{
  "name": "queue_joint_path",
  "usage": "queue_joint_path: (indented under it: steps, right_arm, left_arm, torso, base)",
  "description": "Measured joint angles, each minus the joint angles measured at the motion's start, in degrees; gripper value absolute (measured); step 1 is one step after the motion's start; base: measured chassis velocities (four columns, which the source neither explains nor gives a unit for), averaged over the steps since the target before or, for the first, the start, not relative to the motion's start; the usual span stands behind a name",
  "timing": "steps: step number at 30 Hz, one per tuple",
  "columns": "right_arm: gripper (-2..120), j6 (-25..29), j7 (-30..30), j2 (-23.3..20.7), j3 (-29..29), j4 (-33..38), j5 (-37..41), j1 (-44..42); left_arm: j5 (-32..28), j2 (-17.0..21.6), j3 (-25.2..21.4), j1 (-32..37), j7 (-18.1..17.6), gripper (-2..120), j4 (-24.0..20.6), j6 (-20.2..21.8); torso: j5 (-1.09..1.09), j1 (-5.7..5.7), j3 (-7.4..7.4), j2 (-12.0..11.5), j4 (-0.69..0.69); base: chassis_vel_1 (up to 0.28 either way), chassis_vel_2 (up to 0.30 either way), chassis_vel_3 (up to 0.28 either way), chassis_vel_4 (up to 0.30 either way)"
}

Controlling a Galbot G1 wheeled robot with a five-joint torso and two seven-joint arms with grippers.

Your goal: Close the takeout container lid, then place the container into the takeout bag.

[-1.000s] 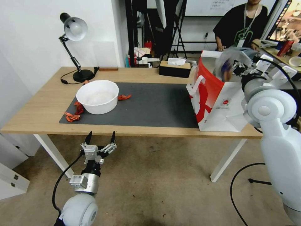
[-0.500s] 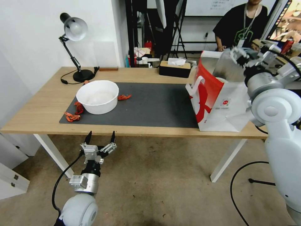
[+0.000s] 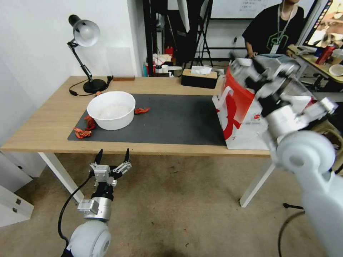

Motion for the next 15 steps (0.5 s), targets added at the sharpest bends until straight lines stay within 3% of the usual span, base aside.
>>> queue_joint_path:
  steps: [3, 8, 15]
  right_arm:
    - [100, 0.8, 0.3, 0.7, -1.4, 1.3, -12.0, -6.5]
    - [100, 2.1, 3.7, 2.5, -3.6, 1.4, -22.4, -12.0]
    - [100, 5.0, 8.3, 4.9, -5.5, 0.3, -31.1, -19.3]
  left_arm:
    - [0.0, -0.1, 0.0, 0.1, 0.0, 100, -0.1, 0.1]
    - [0.0, -0.2, 0.0, 0.3, 0.0, 100, -0.3, 0.3]
    - [-0.2, -0.4, -0.4, 1.2, -0.1, 100, -0.7, 0.5]
  torso:
    - [0.00, 0.00, 0.00, 0.0, 0.01]
    - [0.00, 0.00, 0.00, 0.0, 0.02]
    - [-0.01, 0.00, 0.00, 0.0, 0.01]
  base:
    - [0.000, 0.000, 0.000, 0.000]
    - [0.000, 0.000, 0.000, 0.000]
    - [0.000, 0.000, 0.000, 0.000]
